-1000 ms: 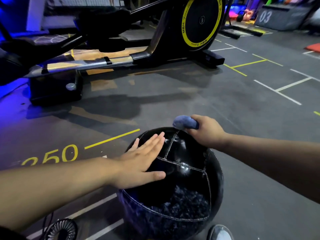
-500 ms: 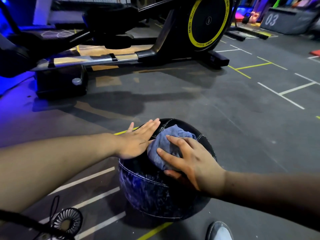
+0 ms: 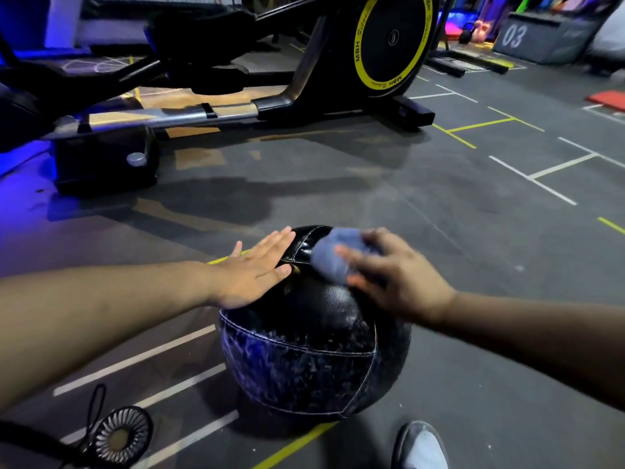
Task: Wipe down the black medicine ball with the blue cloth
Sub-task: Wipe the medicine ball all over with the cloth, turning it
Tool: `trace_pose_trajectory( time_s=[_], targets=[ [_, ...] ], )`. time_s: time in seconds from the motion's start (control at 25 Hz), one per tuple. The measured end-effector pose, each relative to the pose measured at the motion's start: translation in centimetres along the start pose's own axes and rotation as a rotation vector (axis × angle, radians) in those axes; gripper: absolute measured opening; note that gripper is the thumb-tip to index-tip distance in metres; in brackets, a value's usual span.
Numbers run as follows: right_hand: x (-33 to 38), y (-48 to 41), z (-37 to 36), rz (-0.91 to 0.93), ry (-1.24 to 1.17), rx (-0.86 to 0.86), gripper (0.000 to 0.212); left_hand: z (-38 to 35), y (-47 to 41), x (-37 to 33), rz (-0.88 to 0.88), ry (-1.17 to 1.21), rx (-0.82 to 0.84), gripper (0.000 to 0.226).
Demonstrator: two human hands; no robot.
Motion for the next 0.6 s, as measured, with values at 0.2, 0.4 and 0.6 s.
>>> trace_pose_trajectory(
  time_s=[0.2, 0.4, 0.6],
  targets=[
    [-2.3, 2.3, -0.7, -0.489, -0.11, -0.075, 0.041, 0.0, -0.2, -0.1, -0.029, 0.005, 0.004, 0.06],
    [7.1, 4.4, -1.8, 0.437, 0.059, 0.079, 0.036, 0.0, 0.5, 1.3, 0.013, 0.048, -0.009, 0.058],
    [5.1, 4.3, -1.1, 0.51, 0.034, 0.109, 0.035, -0.7, 0.8, 0.9, -0.013, 0.092, -0.045, 0.057]
  ],
)
Point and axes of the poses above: each hand's wrist, its own y-axis away from the middle knuckle, its own z-axis out of the back of the hand, x = y × z, the point moved 3 cm from there along -y, towards the middle knuckle, and after that the axes turned 4 degrees about x, right-handed, at the moved point
